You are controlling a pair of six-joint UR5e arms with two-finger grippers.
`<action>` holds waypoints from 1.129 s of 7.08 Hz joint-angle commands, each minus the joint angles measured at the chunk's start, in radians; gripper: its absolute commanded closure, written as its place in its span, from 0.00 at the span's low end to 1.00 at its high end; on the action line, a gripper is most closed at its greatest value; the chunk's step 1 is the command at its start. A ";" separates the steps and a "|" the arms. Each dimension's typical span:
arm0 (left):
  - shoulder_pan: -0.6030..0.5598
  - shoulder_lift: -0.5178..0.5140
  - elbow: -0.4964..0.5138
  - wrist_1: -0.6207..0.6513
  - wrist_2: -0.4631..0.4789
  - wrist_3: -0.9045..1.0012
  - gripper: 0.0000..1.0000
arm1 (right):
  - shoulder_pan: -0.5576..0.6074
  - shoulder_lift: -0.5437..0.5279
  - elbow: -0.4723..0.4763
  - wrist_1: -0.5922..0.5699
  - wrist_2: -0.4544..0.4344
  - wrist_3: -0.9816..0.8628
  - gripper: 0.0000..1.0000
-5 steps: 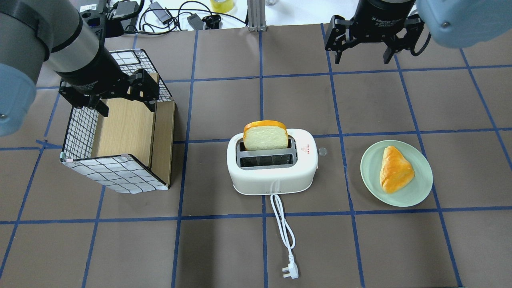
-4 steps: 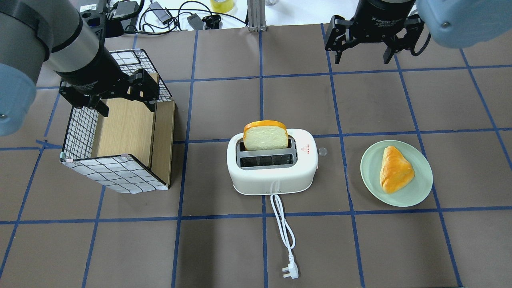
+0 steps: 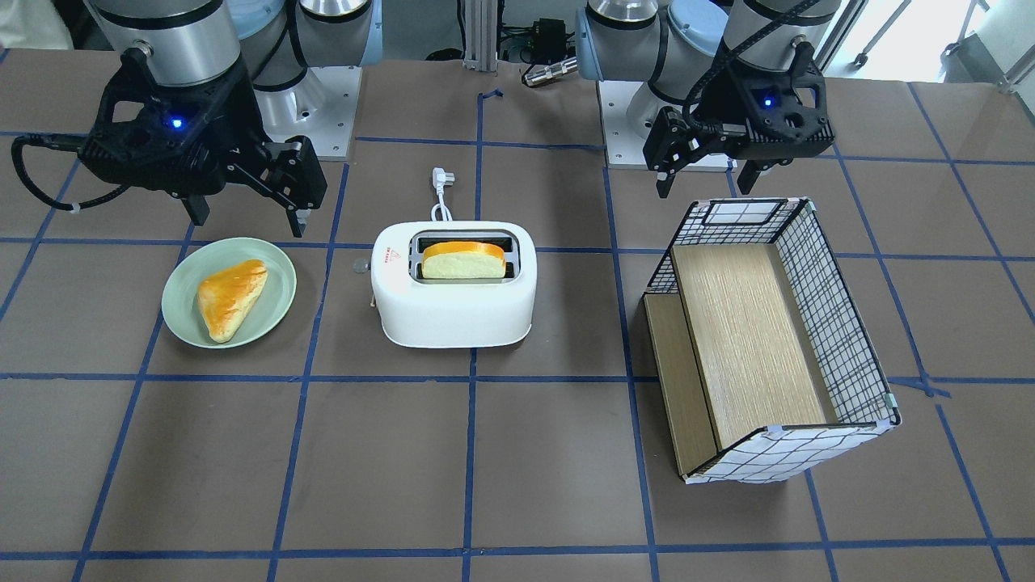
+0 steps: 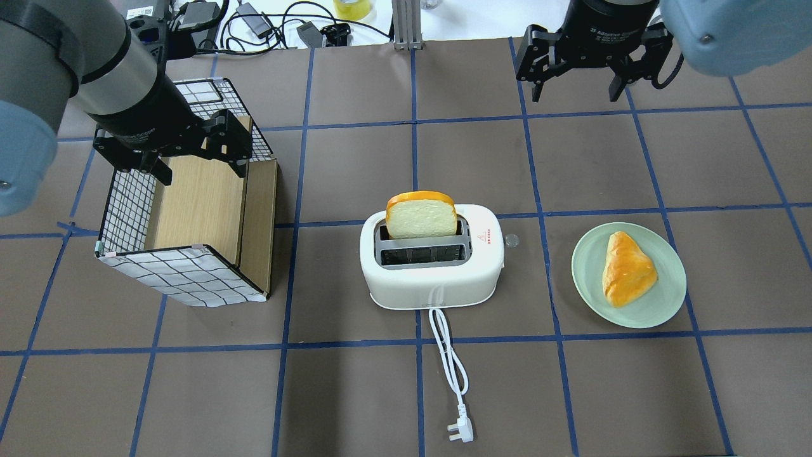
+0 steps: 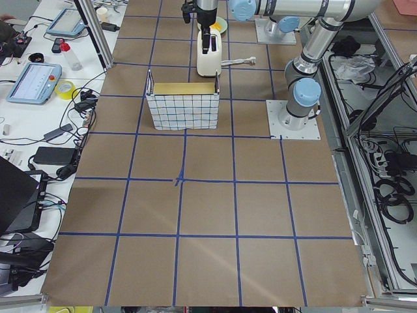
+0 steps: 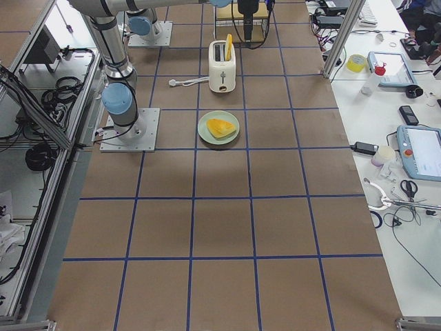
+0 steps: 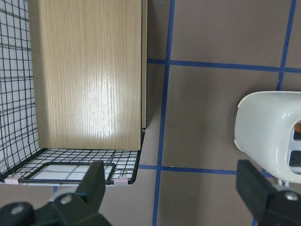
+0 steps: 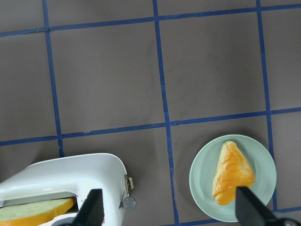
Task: Press toaster with right arm
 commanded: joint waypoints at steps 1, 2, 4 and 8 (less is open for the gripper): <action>0.000 0.000 0.000 0.000 -0.002 0.000 0.00 | -0.001 0.000 -0.001 -0.001 -0.001 -0.001 0.00; 0.000 0.000 0.000 0.000 0.000 0.000 0.00 | -0.001 0.000 -0.001 0.000 -0.002 0.000 0.00; 0.000 0.000 0.000 0.000 0.000 0.000 0.00 | -0.001 0.002 -0.001 0.008 -0.001 -0.004 0.56; 0.000 0.000 0.000 0.000 0.000 0.000 0.00 | -0.013 0.009 -0.001 0.028 0.004 -0.009 1.00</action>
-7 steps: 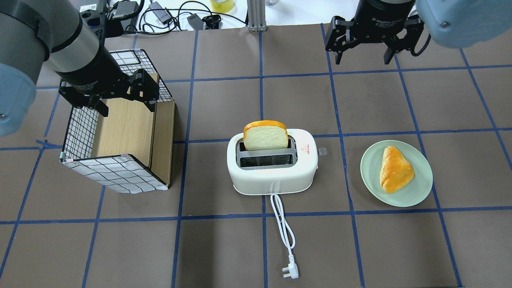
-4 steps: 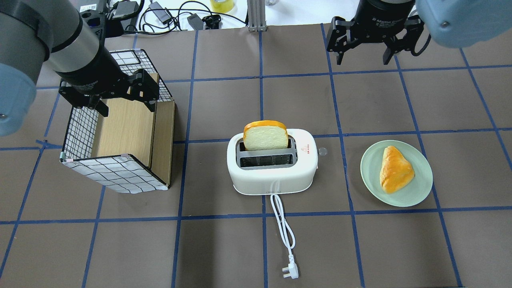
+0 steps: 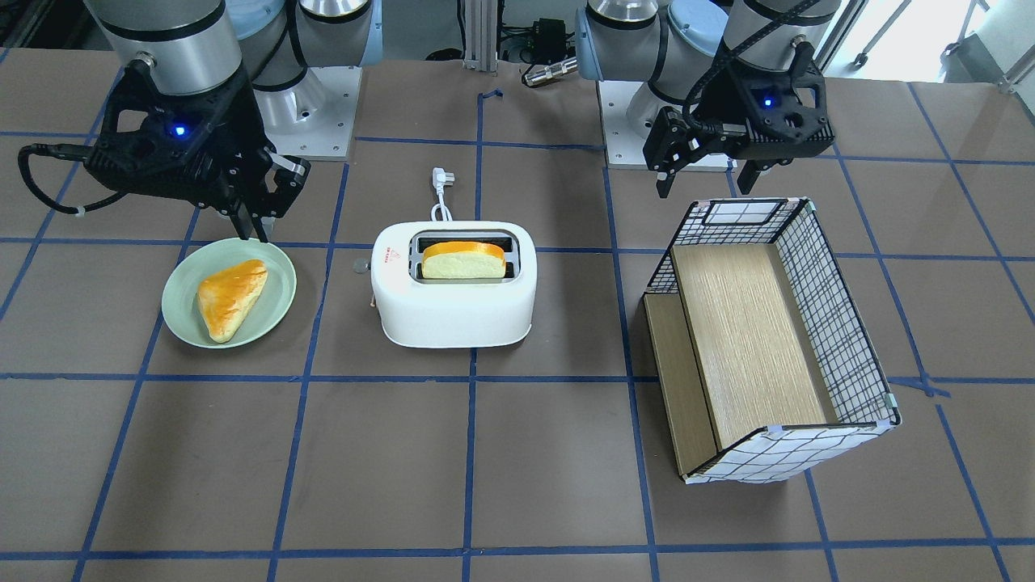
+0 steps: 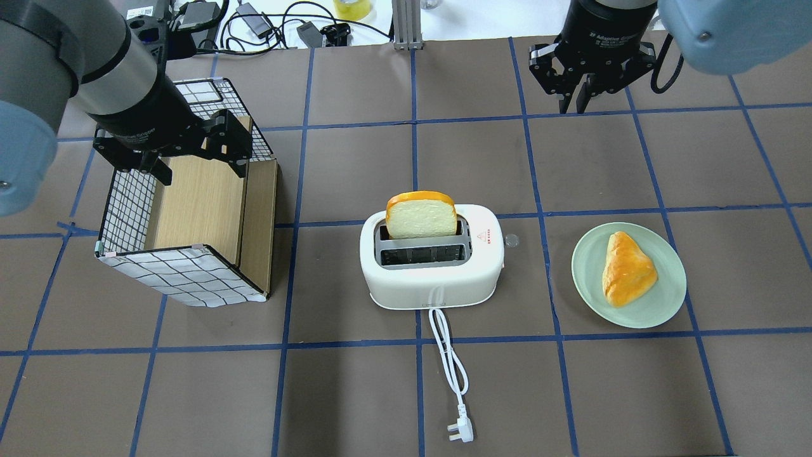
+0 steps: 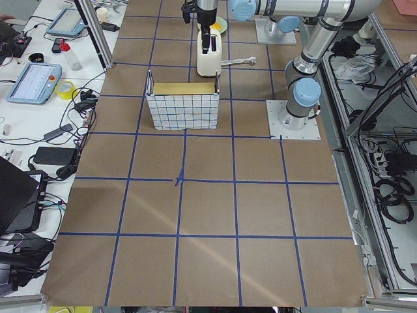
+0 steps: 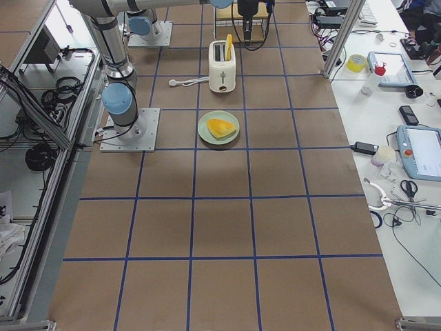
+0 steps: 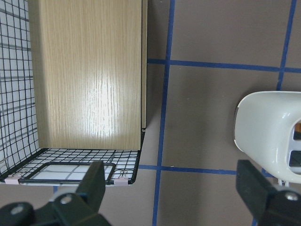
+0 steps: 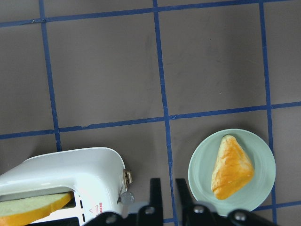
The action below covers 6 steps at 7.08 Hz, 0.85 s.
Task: Press toaster with right arm
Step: 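Move the right gripper down toward the side of the white toaster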
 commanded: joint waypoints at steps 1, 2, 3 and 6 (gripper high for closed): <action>0.000 0.000 0.000 0.000 0.000 0.000 0.00 | -0.011 0.002 0.002 0.002 0.009 -0.019 1.00; 0.000 0.000 0.000 0.000 0.000 0.000 0.00 | -0.046 0.005 0.011 0.002 0.063 -0.028 1.00; 0.000 0.000 0.000 0.000 0.000 0.000 0.00 | -0.127 0.004 0.021 0.017 0.207 -0.083 1.00; 0.000 0.000 0.000 0.000 0.000 0.000 0.00 | -0.212 0.002 0.115 0.083 0.516 -0.232 1.00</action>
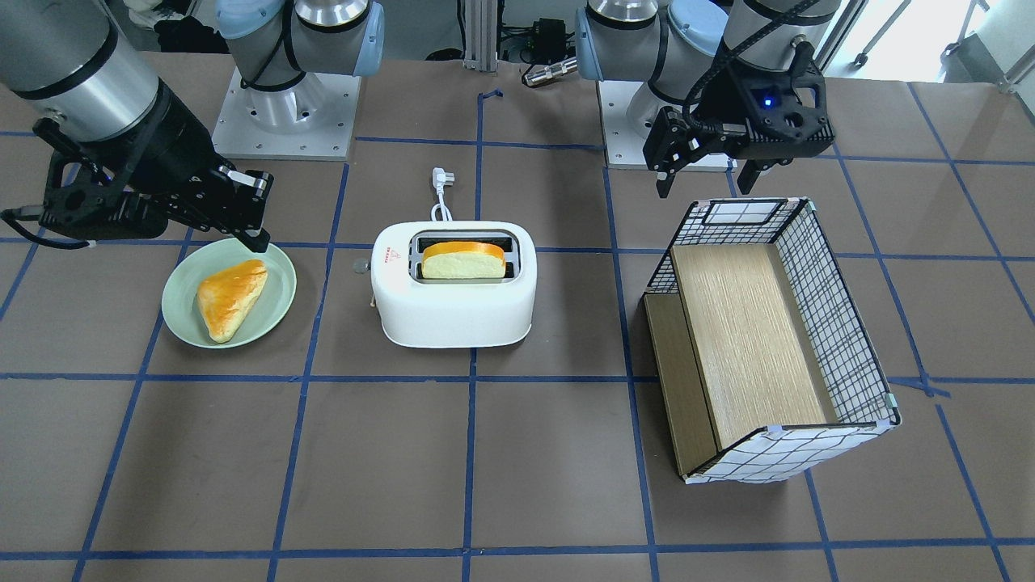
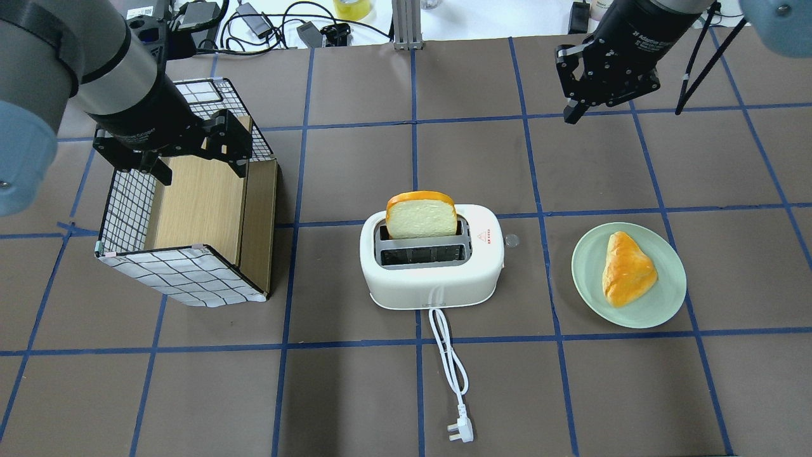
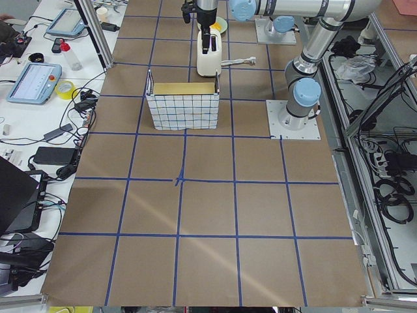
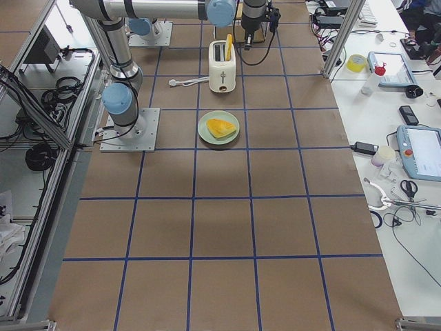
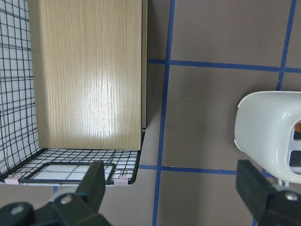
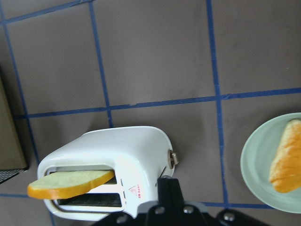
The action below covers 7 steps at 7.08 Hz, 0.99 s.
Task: Press toaster with right arm
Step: 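Move the right gripper down toward the side of the white toaster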
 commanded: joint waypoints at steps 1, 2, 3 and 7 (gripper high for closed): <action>0.000 0.000 0.000 0.000 0.000 0.000 0.00 | -0.064 -0.009 0.113 0.009 0.225 -0.139 1.00; 0.000 0.000 0.000 0.000 0.000 0.000 0.00 | -0.079 -0.009 0.141 0.011 0.276 -0.173 1.00; 0.000 0.000 0.000 0.000 0.000 0.000 0.00 | -0.090 -0.009 0.184 0.009 0.337 -0.254 1.00; 0.000 0.000 0.000 0.000 0.000 0.000 0.00 | -0.139 -0.030 0.347 0.009 0.422 -0.470 1.00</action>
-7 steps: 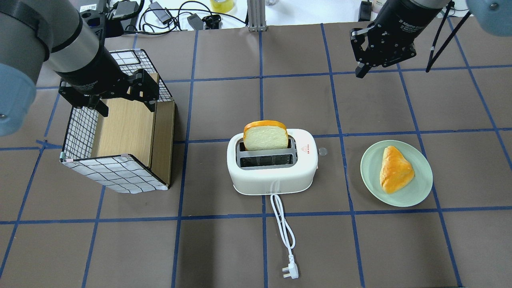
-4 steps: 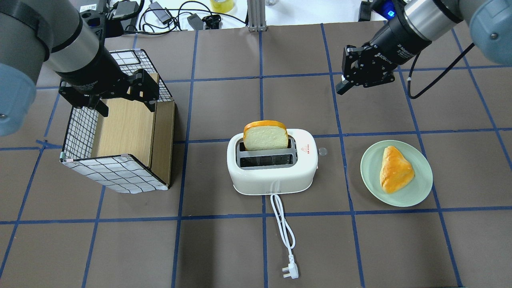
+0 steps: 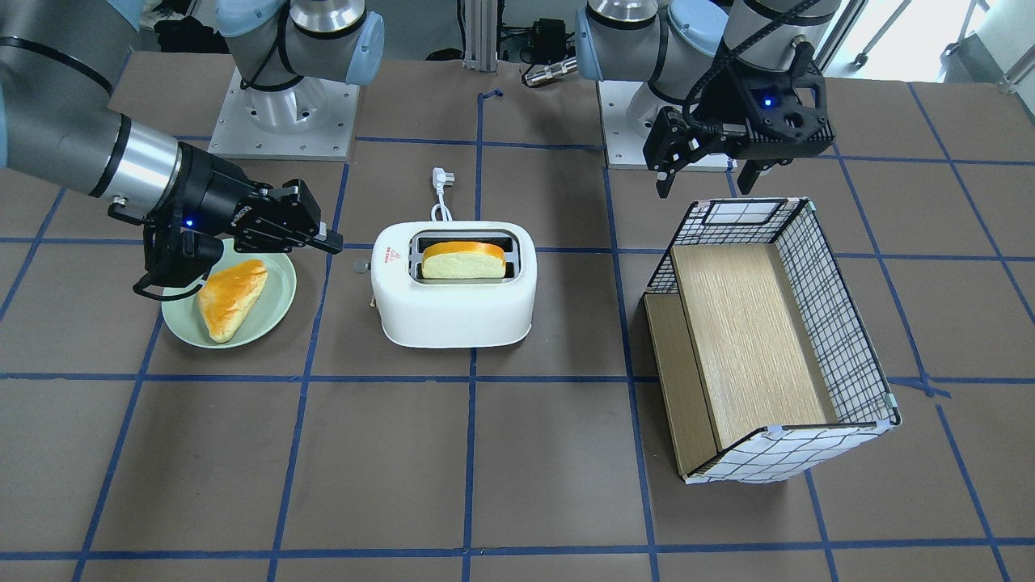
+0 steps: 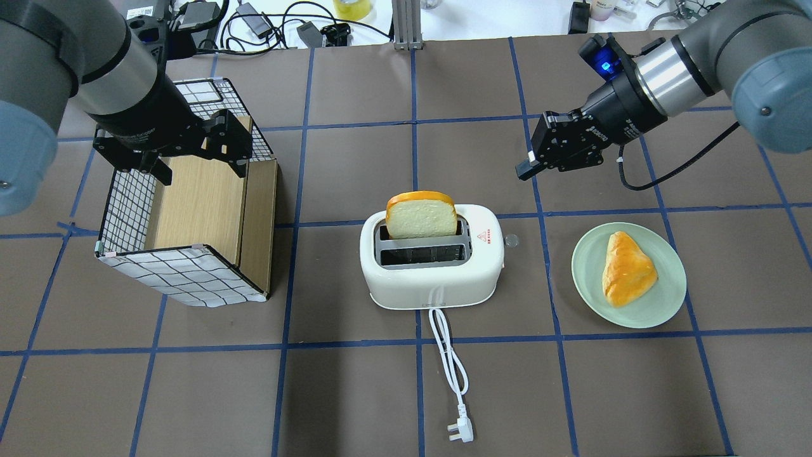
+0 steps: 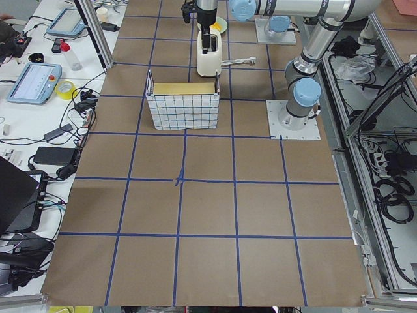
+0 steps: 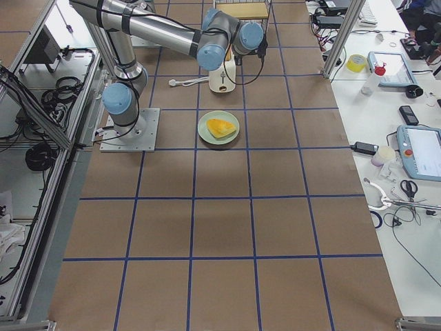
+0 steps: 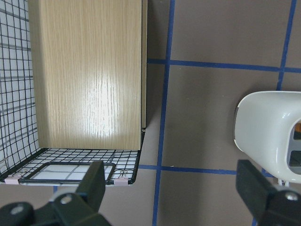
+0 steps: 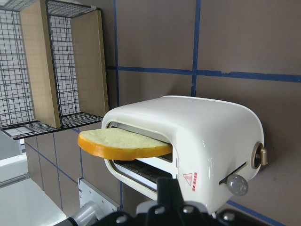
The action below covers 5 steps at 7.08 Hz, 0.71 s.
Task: Press toaster with right arm
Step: 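Lower the right gripper onto the toaster lever beside the green plate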
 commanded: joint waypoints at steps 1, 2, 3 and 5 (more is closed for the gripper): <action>0.000 0.000 0.000 0.000 0.000 0.000 0.00 | -0.046 -0.008 0.095 0.000 0.014 -0.065 1.00; 0.000 0.000 0.000 0.000 -0.002 0.000 0.00 | -0.068 -0.005 0.127 0.001 0.010 -0.053 1.00; 0.000 0.000 0.000 0.000 0.000 0.000 0.00 | -0.068 -0.002 0.149 -0.002 0.016 -0.048 1.00; 0.000 0.000 0.000 0.000 0.000 0.000 0.00 | -0.066 0.000 0.201 -0.016 0.023 -0.050 1.00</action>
